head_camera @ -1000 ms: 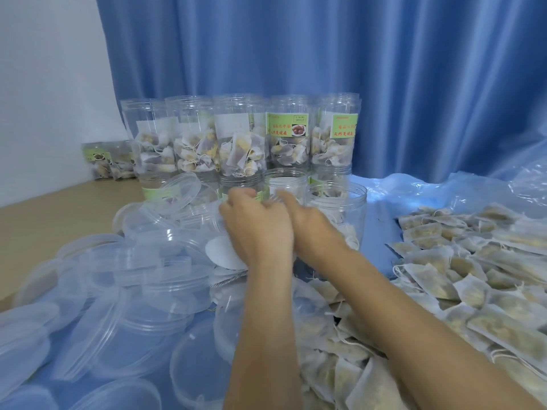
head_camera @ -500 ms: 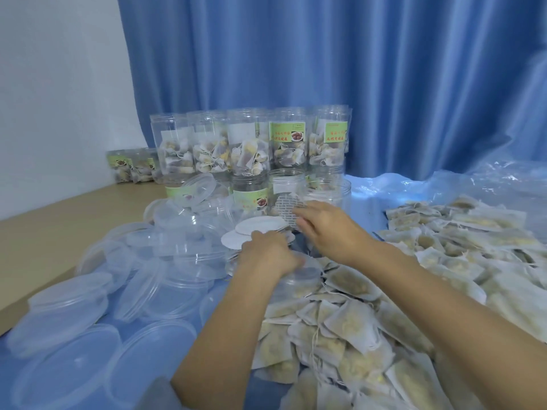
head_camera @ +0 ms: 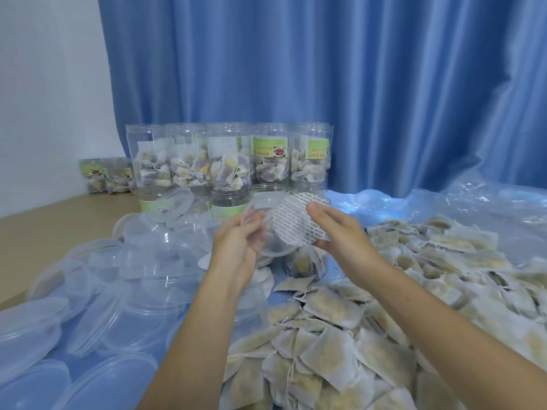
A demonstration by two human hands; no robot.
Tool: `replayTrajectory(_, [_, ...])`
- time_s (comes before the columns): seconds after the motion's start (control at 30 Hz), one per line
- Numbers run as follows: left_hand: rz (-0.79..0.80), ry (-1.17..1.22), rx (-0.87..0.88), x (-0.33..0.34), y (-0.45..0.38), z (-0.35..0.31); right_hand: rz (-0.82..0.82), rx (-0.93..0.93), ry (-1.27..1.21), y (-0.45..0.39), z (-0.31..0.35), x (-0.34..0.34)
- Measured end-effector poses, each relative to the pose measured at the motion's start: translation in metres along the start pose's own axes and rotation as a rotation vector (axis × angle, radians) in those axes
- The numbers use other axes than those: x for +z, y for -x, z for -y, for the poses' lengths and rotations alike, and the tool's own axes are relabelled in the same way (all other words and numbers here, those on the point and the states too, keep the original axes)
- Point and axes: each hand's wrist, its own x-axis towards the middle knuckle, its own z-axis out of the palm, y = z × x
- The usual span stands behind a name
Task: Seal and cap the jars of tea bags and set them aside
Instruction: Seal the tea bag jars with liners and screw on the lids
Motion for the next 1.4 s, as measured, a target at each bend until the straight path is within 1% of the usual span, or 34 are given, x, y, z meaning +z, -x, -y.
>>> replayTrajectory(0.07, [0.043,0.047,-0.019,0.003,-0.01,0.0,0.052,0.018,-0.235,-0.008,0.008,0.001])
replayTrajectory(0.17, [0.08,0.029,0.012,0.01,-0.022,0.004,0.08,0.029,-0.351,-0.021,0.014,0.003])
replayTrajectory(0.27, [0.177,0.071,0.037,0.017,-0.029,0.005,0.076,0.015,-0.379,-0.033,0.015,0.006])
replayTrajectory(0.37, [0.219,0.134,0.048,0.022,-0.038,0.005,0.067,-0.029,-0.356,-0.044,0.016,0.004])
replayTrajectory(0.5, [0.281,0.193,0.043,0.02,-0.042,0.008,0.202,-0.02,-0.29,-0.052,0.019,-0.006])
replayTrajectory(0.57, [0.3,0.215,0.041,0.017,-0.043,0.011,0.222,-0.037,-0.247,-0.054,0.02,-0.007])
replayTrajectory(0.6, [0.294,0.211,0.047,0.016,-0.043,0.011,0.194,-0.075,-0.184,-0.054,0.021,-0.005])
replayTrajectory(0.63, [0.277,0.192,0.063,0.015,-0.044,0.012,0.137,-0.153,-0.052,-0.054,0.021,-0.004])
replayTrajectory(0.7, [0.23,0.116,0.114,0.015,-0.044,0.011,0.009,-0.4,0.416,-0.055,0.021,0.001])
replayTrajectory(0.73, [0.219,0.078,0.132,0.017,-0.043,0.011,0.001,-0.518,0.651,-0.055,0.02,0.003])
replayTrajectory(0.77, [0.237,0.062,0.14,0.019,-0.042,0.01,0.015,-0.607,0.832,-0.057,0.018,0.006])
replayTrajectory(0.8, [0.281,0.072,0.137,0.022,-0.041,0.01,0.029,-0.653,0.938,-0.059,0.016,0.008])
replayTrajectory(0.83, [0.335,0.099,0.119,0.025,-0.039,0.01,0.024,-0.669,0.98,-0.063,0.014,0.009])
replayTrajectory(0.9, [0.412,0.113,0.068,0.028,-0.036,0.009,-0.017,-0.642,0.955,-0.072,0.014,0.004])
replayTrajectory(0.93, [0.4,0.078,0.049,0.029,-0.036,0.01,-0.043,-0.595,0.935,-0.077,0.016,0.0])
replayTrajectory(0.97, [0.339,0.024,0.046,0.028,-0.037,0.012,-0.066,-0.526,0.924,-0.082,0.018,-0.005])
replayTrajectory(1.0, [0.229,-0.048,0.065,0.027,-0.04,0.016,-0.082,-0.448,0.921,-0.088,0.02,-0.011])
replayTrajectory(1.07, [-0.062,-0.222,0.162,0.022,-0.047,0.026,-0.09,-0.292,0.939,-0.098,0.019,-0.018])
replayTrajectory(1.1, [-0.17,-0.284,0.209,0.02,-0.05,0.029,-0.077,-0.228,0.969,-0.104,0.016,-0.018])
replayTrajectory(1.13, [-0.23,-0.314,0.239,0.018,-0.052,0.032,-0.048,-0.177,1.002,-0.108,0.012,-0.018])
replayTrajectory(1.17, [-0.251,-0.322,0.254,0.016,-0.053,0.034,-0.008,-0.139,1.018,-0.112,0.007,-0.016])
replayTrajectory(1.23, [-0.263,-0.333,0.273,0.011,-0.056,0.038,0.062,-0.098,0.969,-0.116,-0.001,-0.01])
replayTrajectory(1.3, [-0.255,-0.327,0.275,0.01,-0.056,0.039,0.077,-0.111,0.931,-0.118,-0.005,-0.007])
replayTrajectory(1.4, [-0.237,-0.29,0.244,0.009,-0.058,0.04,0.073,-0.136,0.963,-0.117,-0.007,-0.01])
